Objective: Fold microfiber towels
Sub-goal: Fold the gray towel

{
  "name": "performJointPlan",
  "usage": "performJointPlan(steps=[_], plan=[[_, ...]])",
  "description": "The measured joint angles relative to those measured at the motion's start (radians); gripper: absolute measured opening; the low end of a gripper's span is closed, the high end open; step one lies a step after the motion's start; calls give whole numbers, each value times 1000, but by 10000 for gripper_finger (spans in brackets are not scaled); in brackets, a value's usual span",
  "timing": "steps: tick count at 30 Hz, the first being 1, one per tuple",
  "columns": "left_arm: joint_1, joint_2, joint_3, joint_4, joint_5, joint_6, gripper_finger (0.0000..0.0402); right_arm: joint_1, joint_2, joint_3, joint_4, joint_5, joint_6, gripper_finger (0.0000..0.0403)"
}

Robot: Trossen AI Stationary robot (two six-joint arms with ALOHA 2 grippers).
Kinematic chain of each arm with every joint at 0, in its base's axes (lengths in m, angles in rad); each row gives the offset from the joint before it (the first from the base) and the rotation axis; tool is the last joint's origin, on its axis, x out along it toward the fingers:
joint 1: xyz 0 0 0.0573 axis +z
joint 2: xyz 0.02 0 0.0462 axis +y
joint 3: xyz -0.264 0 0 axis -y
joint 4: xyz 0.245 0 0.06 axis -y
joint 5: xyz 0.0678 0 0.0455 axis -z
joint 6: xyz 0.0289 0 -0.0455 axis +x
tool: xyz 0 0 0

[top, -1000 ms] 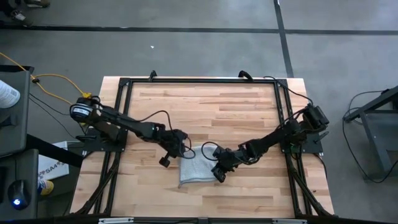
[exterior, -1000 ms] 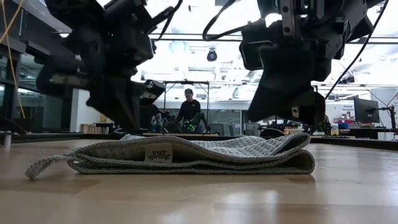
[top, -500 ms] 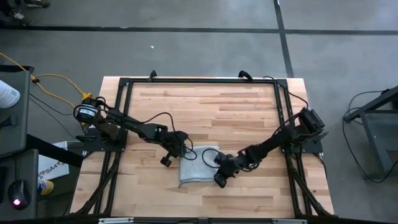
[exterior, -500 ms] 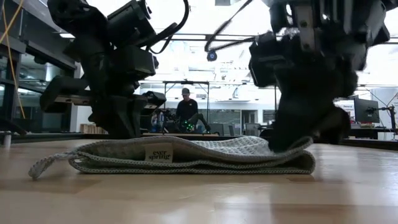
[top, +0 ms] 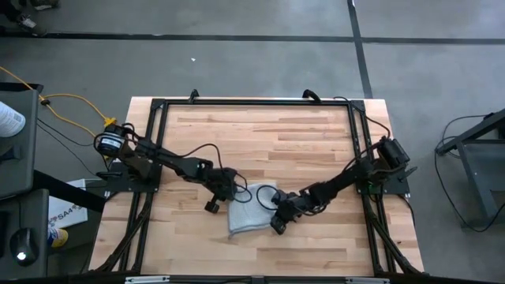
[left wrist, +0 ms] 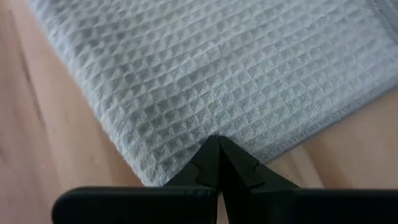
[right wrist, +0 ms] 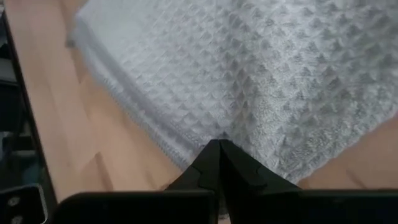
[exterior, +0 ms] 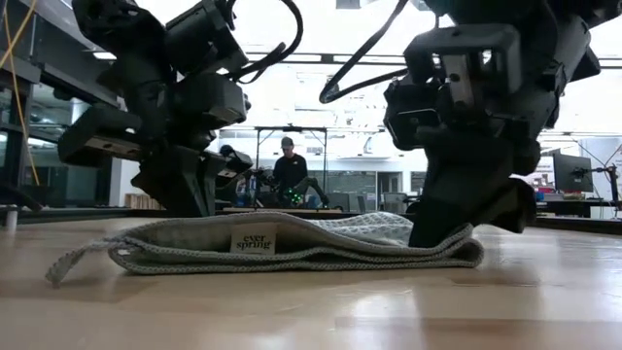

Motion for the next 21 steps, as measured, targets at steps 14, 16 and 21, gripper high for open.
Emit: performJointPlan(steps=[14,16,21], plan=[[-182,13,1,6,-307,-102,0,-101,-2,2,-75,5,-109,3],[-194,14,1,3,-322,-143,0,-114,-4,5,-110,3,-114,3],[-224,14,1,-1,-348,-222,0,-143,-5,5,-151,-5,-163,3]])
